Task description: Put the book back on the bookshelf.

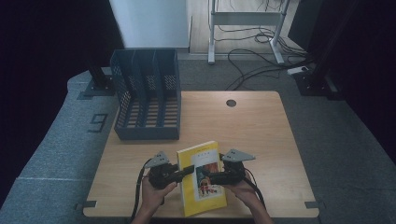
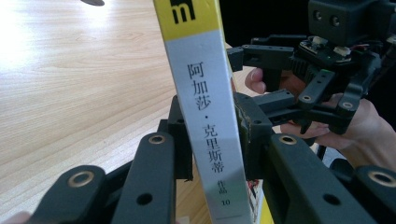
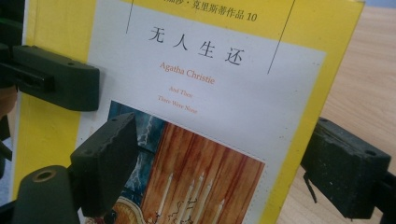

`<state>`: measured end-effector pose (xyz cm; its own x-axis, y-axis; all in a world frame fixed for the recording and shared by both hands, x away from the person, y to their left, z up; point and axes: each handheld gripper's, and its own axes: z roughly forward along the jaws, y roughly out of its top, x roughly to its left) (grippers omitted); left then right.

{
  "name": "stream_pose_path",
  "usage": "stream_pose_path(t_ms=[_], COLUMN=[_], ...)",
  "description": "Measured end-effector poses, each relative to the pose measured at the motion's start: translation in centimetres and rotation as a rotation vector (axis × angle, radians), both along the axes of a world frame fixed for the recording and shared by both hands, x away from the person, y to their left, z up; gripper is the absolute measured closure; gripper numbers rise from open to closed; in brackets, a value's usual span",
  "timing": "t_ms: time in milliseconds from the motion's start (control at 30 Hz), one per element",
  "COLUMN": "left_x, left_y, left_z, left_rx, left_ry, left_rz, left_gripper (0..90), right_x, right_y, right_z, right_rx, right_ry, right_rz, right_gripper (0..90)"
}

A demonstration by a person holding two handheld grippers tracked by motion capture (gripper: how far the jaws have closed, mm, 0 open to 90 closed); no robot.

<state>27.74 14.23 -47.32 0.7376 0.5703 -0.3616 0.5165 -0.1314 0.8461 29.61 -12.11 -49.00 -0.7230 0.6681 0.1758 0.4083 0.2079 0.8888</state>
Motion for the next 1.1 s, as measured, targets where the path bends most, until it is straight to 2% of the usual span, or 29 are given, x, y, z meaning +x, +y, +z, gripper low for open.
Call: stream_pose_path(t_ms=[67, 100, 167, 200, 300, 500, 700, 800, 833, 900, 1000, 1100], left_x=[0.0, -0.1, -0.1, -0.3, -0.5, -0.4, -0.3, -0.1, -0.1, -0.1, -0.2, -0.2], left_y=[0.1, 0.1, 0.1, 0.0, -0.1, -0.1, 0.1, 0.5, 0.5, 1.3, 2.1, 2.7], left_z=[0.1, 0.2, 0.3, 0.5, 0.6, 0.6, 0.4, 0.4, 0.4, 0.8, 1.3, 1.6], left_rx=[-0.007, -0.01, -0.008, 0.004, 0.021, 0.02, -0.004, -0.044, -0.044, -0.068, -0.074, -0.07], left_ry=[0.001, -0.003, -0.006, -0.016, -0.027, -0.026, -0.012, 0.001, 0.001, -0.006, -0.023, -0.035], left_rz=[0.001, -0.004, -0.006, -0.004, -0.002, -0.011, -0.021, -0.029, -0.029, -0.02, 0.006, 0.023], left_gripper=[71.4, 71.5, 71.2, 71.0, 71.2, 72.5, 73.6, 74.3, 74.8, 75.5, 75.8, 75.8], right_x=[-0.1, -0.3, -0.4, -0.4, -0.5, -0.5, -0.4, -0.4, -0.4, -0.3, -0.2, -0.1], right_y=[0.0, 0.1, 0.1, 0.0, 0.1, 0.0, -0.4, -0.6, -0.7, -1.0, -1.7, -2.0], right_z=[0.0, 0.1, 0.1, 0.2, 0.2, 0.2, 0.2, 0.2, 0.2, 0.2, 0.3, 0.2], right_rx=[-0.006, -0.012, -0.005, 0.015, 0.013, 0.024, 0.05, 0.056, 0.058, 0.067, 0.096, 0.103], right_ry=[-0.011, -0.055, -0.062, -0.066, -0.068, -0.068, -0.067, -0.06, -0.059, -0.057, -0.047, -0.047], right_rz=[0.001, 0.002, 0.008, 0.019, 0.022, 0.025, 0.027, 0.036, 0.036, 0.031, 0.016, 0.003], right_gripper=[13.9, 13.9, 14.0, 14.6, 14.6, 15.5, 17.9, 18.0, 17.9, 17.9, 18.3, 18.5])
